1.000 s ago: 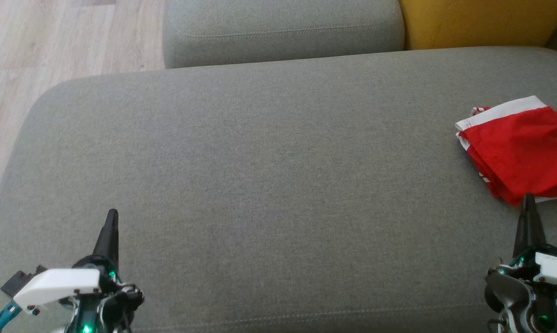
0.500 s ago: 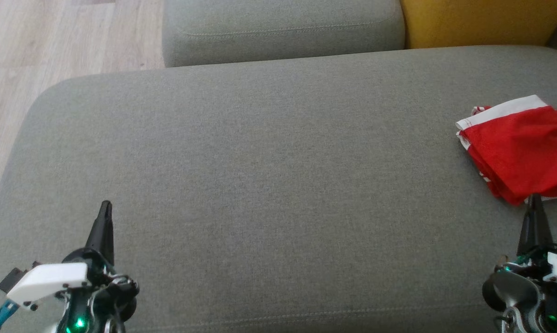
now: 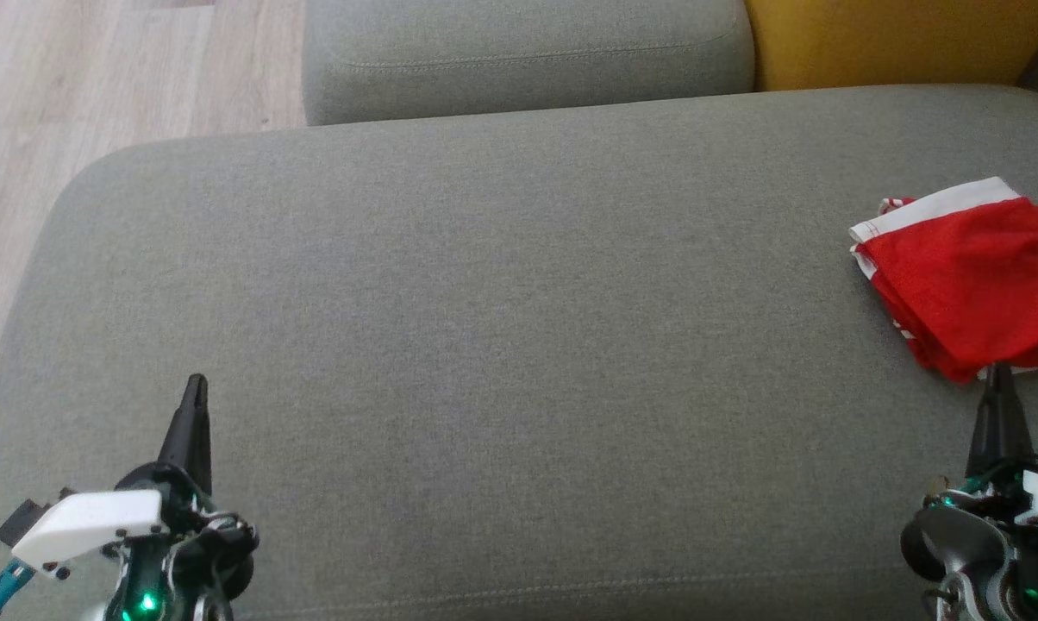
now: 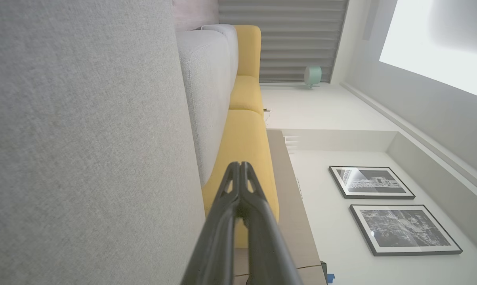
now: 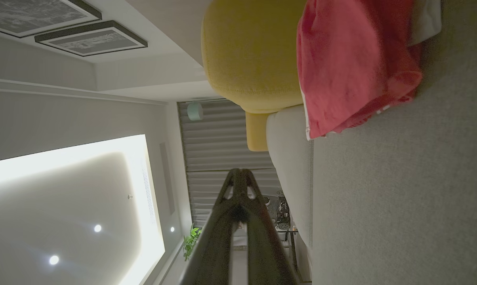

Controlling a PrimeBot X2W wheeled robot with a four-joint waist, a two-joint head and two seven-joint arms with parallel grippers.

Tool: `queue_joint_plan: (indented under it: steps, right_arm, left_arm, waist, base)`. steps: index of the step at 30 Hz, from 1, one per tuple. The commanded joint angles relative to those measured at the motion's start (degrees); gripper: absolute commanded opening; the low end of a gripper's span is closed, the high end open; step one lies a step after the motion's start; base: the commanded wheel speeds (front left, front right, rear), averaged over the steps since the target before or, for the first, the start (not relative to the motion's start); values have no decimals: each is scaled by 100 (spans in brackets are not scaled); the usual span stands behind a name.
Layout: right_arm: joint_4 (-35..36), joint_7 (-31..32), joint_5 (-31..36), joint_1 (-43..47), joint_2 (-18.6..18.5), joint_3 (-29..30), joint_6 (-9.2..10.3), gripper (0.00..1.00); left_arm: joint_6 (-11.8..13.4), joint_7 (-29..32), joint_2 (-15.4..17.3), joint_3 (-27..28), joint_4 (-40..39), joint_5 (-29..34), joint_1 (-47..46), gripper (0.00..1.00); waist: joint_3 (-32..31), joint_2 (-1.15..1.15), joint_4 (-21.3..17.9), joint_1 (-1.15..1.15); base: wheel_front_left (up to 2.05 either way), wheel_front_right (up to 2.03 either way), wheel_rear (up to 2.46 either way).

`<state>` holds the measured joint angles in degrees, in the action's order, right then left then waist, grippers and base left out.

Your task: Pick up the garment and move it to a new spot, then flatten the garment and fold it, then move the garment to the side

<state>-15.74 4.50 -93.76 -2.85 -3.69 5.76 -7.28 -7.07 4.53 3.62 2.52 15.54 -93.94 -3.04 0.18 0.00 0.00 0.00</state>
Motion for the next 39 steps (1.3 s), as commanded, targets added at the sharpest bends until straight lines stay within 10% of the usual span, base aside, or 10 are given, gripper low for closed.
queue_joint_plan:
  steps: [1, 39]
  right_arm:
    - [181, 52, 7, -318, -52, -107, -21, 0]
    - [177, 109, 67, -324, -2, -37, -21, 0]
  left_arm:
    - [-42, 38, 68, 203, -158, 14, -299, 0]
    - [-42, 97, 15, 278, -154, 76, -305, 0]
  waist:
    - [0, 0, 0, 0]
    - [-1, 0, 0, 0]
  base:
    - [0, 0, 0]
    - [0, 0, 0]
